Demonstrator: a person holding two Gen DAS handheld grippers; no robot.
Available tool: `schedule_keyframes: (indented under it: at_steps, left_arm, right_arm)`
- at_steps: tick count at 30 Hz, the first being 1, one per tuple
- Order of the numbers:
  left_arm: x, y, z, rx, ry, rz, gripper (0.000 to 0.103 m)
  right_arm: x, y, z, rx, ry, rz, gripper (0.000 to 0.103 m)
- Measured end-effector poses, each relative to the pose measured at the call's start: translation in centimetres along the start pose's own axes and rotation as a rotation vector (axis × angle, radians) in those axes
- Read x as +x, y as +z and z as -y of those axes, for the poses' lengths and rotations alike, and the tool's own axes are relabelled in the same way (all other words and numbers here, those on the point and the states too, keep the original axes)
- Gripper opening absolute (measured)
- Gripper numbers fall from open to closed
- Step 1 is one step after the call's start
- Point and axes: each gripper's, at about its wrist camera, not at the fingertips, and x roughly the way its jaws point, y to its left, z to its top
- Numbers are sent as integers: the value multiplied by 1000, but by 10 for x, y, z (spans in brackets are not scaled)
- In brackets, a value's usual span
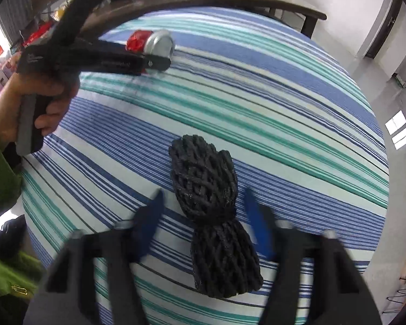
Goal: Collect trash
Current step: 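Carry the red can and black net to the wastebasket and open both tools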
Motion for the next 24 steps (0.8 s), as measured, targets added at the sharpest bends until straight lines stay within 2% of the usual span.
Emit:
schedule_keyframes:
  at_steps: [3,8,13,19,24]
  left_arm:
    - [-2,-2,1,11,3,19,64]
    - [-15,-10,4,25,-19,43,64]
    - [-34,-21,34,95,-35,70,64]
    - [-51,-31,71,154,-42,94,64]
    - [-63,-35,92,198,-33,114,64]
  right_arm:
    - [-5,-5,-2,30,-5,21,38]
    - [-19,-23,10,133,37,70,38]
    - [-26,-32,23,233,74,103,38]
    - [-32,-35,33,309,80,144,38]
    - [-51,-56,48,346,72,180,38]
